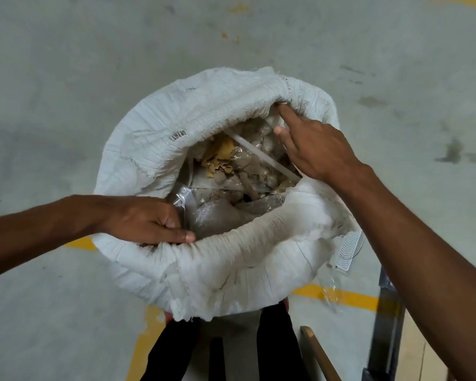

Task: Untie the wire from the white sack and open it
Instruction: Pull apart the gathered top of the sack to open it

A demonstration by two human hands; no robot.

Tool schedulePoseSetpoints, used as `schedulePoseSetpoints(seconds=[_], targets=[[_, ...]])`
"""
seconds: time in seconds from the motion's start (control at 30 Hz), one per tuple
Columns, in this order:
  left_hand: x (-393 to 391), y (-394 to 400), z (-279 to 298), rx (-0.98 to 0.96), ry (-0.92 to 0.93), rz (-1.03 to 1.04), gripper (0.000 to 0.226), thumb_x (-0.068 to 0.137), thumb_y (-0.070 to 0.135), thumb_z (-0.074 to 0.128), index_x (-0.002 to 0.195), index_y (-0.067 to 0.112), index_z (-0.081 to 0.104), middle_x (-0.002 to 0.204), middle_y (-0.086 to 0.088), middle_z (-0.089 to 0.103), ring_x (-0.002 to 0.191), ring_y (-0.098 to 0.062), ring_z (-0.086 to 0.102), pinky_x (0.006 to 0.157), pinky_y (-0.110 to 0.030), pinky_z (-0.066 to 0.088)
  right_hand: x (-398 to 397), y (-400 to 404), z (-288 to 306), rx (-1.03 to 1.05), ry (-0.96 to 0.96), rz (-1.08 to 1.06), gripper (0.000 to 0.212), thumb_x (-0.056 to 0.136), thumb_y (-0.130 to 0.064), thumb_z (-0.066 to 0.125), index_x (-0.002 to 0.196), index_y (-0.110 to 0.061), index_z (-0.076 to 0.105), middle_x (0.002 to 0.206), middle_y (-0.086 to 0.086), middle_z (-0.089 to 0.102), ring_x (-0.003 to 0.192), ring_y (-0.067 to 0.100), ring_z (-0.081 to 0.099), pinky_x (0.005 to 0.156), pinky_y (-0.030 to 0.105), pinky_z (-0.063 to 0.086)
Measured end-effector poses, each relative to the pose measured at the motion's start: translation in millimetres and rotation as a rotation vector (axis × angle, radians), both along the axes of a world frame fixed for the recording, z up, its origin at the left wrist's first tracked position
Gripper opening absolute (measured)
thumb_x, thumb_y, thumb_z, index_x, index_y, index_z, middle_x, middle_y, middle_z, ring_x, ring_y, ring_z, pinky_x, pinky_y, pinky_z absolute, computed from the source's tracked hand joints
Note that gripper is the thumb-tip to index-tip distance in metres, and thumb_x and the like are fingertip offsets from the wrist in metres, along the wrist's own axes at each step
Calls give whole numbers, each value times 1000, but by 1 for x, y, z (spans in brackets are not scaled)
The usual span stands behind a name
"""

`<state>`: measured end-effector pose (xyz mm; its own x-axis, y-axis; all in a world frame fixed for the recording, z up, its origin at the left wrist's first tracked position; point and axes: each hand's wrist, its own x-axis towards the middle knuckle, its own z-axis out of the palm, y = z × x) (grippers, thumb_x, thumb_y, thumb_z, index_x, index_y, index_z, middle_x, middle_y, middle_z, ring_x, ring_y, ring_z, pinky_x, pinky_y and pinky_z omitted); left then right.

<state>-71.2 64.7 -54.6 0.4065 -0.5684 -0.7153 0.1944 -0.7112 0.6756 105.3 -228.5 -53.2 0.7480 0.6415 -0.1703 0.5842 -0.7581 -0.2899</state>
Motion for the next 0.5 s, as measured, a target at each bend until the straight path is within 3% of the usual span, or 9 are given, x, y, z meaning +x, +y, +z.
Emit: schedulePoseSetpoints(seconds=[0.13,0.23,0.33,0.43,0.5], targets=[[-11,-1,0,132,-73,-106,72,88,77,62,66,8,55,52,4,43,52,-11,38,58,-24,35,3,2,-1,28,-33,-2,38,112,-43,27,144,-25,37,106,10,73,81,38,66,65,41,47],[-19,-5,2,338,-190,-202,67,62,95,63,78,30,67,66,16,64,61,-4,55,65,-24,45,3,6,-2,23,-35,-1,37,112,-41,29,142,-22,38,97,10,71,70,32,56,62,38,41],[-16,-8,4,382,-266,-173,58,52,102,61,85,53,65,71,22,65,69,3,59,71,-27,53,1,11,0,15,-35,10,37,112,-40,30,141,-18,38,84,6,63,65,30,50,61,38,40],[-3,-9,3,313,-357,-66,75,60,90,73,126,58,58,89,24,66,80,4,61,72,-22,50,0,14,0,13,-28,4,37,112,-40,31,140,-17,38,78,1,53,63,31,48,61,39,42],[10,-17,4,176,-434,145,87,68,71,85,145,52,50,106,27,65,91,3,66,77,-20,51,-2,16,-1,21,-10,-6,37,112,-40,31,141,-18,38,78,1,52,63,31,48,62,40,43]])
